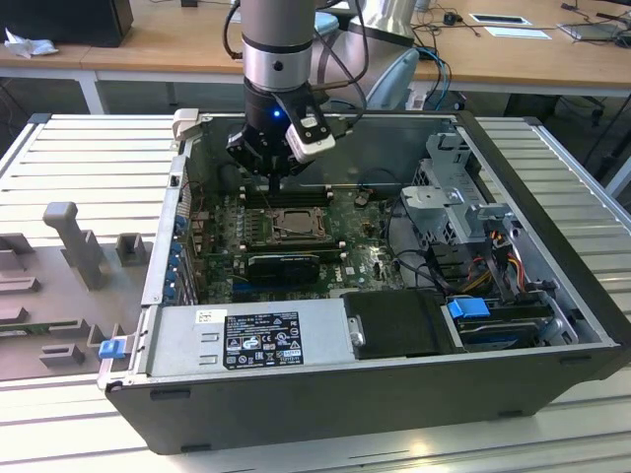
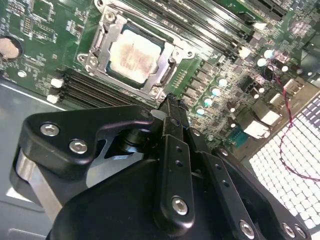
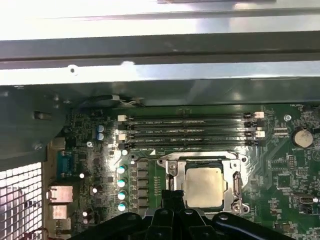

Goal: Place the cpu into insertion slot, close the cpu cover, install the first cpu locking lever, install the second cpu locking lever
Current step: 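Install the first cpu locking lever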

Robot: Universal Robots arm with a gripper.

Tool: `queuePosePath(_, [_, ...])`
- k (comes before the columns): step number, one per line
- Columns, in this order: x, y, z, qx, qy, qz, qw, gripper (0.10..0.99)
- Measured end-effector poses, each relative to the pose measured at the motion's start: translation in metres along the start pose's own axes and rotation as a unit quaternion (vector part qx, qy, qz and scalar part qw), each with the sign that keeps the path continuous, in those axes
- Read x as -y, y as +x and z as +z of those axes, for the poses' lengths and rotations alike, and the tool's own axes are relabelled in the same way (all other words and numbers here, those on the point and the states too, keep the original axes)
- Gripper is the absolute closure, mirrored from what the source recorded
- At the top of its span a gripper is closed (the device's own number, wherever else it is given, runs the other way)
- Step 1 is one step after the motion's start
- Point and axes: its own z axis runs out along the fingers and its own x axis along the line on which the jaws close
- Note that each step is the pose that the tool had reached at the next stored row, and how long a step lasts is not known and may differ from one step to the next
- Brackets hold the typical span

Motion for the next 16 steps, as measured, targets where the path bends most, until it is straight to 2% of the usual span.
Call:
queuePosePath(3, [0.0004, 0.0152, 0.0003, 0.0003, -0.0033, 0.000, 1.0000, 0.980])
queuePosePath(6, [0.0008, 0.0263, 0.0016, 0.0011, -0.0054, -0.001, 1.0000, 0.980])
queuePosePath(10, [0.0009, 0.0356, 0.0035, 0.0012, -0.0065, -0.003, 1.0000, 0.980])
queuePosePath(12, [-0.0013, 0.0380, 0.0049, 0.0010, -0.0073, -0.005, 1.0000, 0.980])
queuePosePath(16, [-0.0146, 0.0395, 0.0070, 0.0008, -0.0077, -0.010, 0.9999, 0.980])
